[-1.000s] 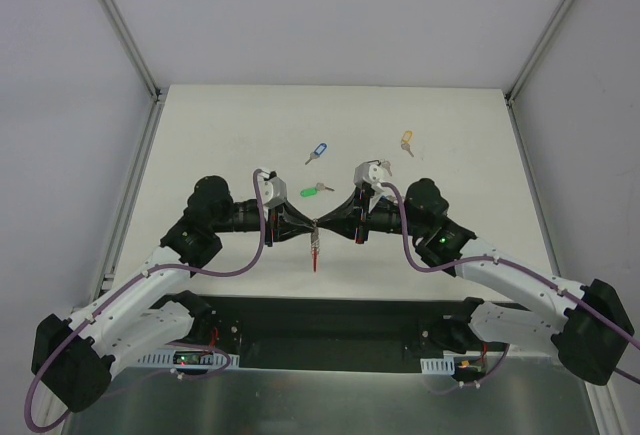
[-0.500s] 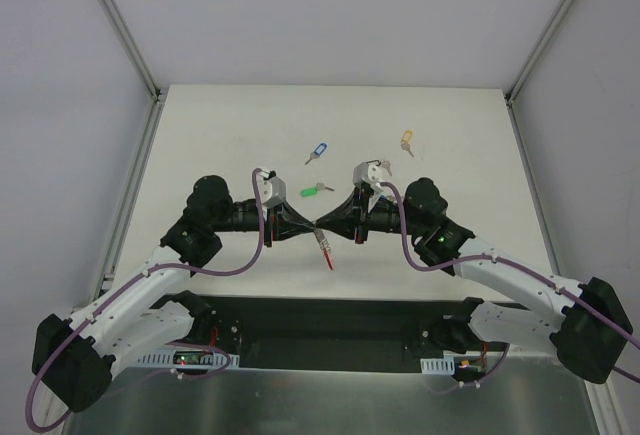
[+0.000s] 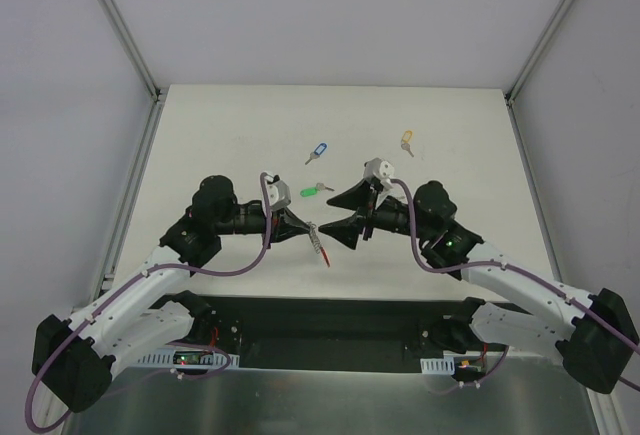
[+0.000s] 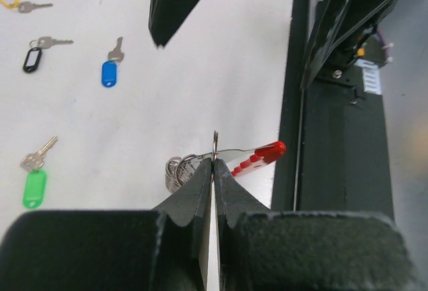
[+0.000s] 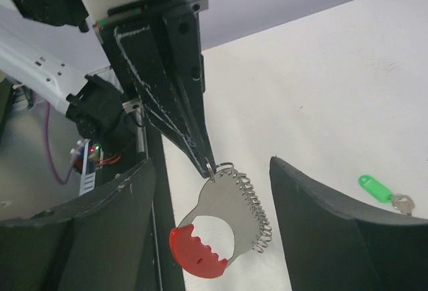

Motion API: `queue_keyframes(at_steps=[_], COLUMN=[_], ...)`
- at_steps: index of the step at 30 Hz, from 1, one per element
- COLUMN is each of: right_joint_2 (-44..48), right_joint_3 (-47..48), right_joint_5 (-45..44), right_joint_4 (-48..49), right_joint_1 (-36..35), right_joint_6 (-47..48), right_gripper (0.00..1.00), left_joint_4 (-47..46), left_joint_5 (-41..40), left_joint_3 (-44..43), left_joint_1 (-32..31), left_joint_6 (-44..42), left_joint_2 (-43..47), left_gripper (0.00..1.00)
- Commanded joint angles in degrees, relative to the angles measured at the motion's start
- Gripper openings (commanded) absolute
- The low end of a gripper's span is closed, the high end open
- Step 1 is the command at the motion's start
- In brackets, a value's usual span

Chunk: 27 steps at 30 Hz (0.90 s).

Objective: Put the keys on the keyring

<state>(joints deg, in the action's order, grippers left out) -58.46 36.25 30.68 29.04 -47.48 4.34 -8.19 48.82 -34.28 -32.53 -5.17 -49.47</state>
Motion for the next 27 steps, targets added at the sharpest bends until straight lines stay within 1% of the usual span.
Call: queue_keyframes(at_steps=[1,2,3,4,5,6,8,10,11,14,15,18,20,22,26,27], right_joint_2=[3.6,4.0,4.4,5.0,5.4,5.6,6.5,6.9,6.5,4.1,3.1,-1.4,-3.6,-7.4,-14.1,-15.2], right_joint_3=[1.6,2.3,2.6,2.9,3.2,3.3,3.4,3.6,4.0,6.0,6.5,8.9,10.2,10.9,14.0,14.5], right_joint_5=[-6.2,-7.4,-10.7,-12.6,-14.2,-18.2,-22.0,-28.6,-34.7,-42.7,-43.9,-48.1,-49.9,-49.9,-50.5,-50.6], right_joint_4=[-5.9,-7.7,-9.5,-13.4,-15.2,-16.8,-20.9,-24.9,-26.5,-33.0,-35.9,-40.1,-41.3,-42.0,-42.5,-42.4], right_joint_1=[1.2,1.5,1.5,1.6,1.8,1.8,2.0,2.0,2.3,4.1,4.8,6.5,7.6,8.3,9.8,10.0], right_joint_6=[-0.6,-0.6,-0.6,-0.6,-0.2,-0.4,-0.4,-0.6,-1.3,-2.8,-3.5,-4.1,-4.0,-2.7,1.3,2.1], right_gripper=[0.74,0.74,0.75,0.75,0.75,0.75,0.75,0.75,0.75,0.73,0.73,0.72,0.71,0.68,0.59,0.55], left_joint_4=[4.2,5.6,6.2,6.5,6.7,7.0,7.0,7.0,7.0,7.0,7.0,7.0,7.0,7.0,7.0,7.0], left_joint_5=[-5.1,-5.8,-7.2,-7.8,-8.5,-8.8,-8.9,-8.7,-8.7,-9.0,-9.0,-9.5,-10.0,-10.4,-10.8,-11.0], left_joint_3=[-3.2,-3.4,-3.4,-3.3,-3.2,-3.2,-3.2,-3.3,-3.3,-3.5,-3.5,-3.7,-3.9,-4.2,-4.7,-4.7], left_joint_1=[0.2,0.2,0.2,0.2,0.2,0.2,0.1,0.0,-0.1,-0.5,-0.7,-1.0,-1.3,-2.0,-3.1,-3.2], left_joint_6=[-7.0,-7.8,-8.4,-9.2,-9.5,-9.7,-9.8,-9.7,-9.5,-9.6,-9.6,-9.3,-9.2,-9.0,-8.7,-8.5], left_joint_2=[1.8,1.9,2.2,2.3,2.3,2.4,1.5,0.3,0.0,-1.7,-2.6,-4.0,-4.6,-5.8,-7.8,-8.2], left_gripper=[0.00,0.00,0.00,0.00,0.00,0.00,0.00,0.00,0.00,0.00,0.00,0.00,0.00,0.00,0.00,0.00])
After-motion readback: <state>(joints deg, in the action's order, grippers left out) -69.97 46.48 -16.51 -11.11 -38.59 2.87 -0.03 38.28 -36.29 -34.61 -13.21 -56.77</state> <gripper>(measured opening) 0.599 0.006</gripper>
